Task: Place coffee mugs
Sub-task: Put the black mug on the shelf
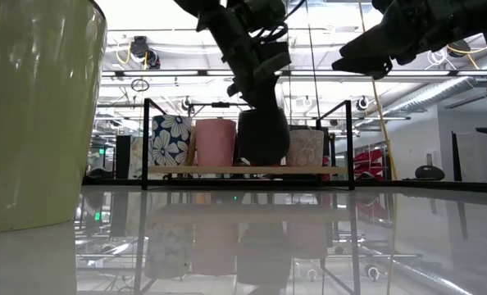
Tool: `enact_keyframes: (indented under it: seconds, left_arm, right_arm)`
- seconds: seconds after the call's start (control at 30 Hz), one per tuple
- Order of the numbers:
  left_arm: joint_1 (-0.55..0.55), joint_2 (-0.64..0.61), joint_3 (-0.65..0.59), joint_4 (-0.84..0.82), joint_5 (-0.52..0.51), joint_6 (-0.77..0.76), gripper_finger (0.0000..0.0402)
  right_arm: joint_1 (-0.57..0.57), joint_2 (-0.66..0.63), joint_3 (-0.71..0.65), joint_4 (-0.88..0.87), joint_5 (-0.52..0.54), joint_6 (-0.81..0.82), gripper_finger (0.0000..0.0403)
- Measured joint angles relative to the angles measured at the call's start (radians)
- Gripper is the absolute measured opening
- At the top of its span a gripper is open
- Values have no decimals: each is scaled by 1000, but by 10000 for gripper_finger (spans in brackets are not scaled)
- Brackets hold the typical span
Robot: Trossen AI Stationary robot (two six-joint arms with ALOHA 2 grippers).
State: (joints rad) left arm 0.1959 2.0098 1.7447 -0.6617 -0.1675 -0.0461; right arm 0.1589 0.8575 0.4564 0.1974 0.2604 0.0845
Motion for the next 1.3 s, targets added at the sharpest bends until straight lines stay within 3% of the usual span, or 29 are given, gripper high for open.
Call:
enact_keyframes:
  seconds: [0.33,0.8,1.1,1.3]
  left_arm:
    - [7,0,0,-2,-25,-15,38]
    - [7,0,2,15,-129,-7,124]
    - [-3,0,2,39,-205,-4,129]
    - [-63,0,2,124,-247,78,129]
  right_arm:
    - [0,0,0,0,0,0,231]
    - [0,0,0,0,-1,0,231]
    - [0,0,0,-9,-1,0,231]
    - [0,0,0,-57,6,-8,231]
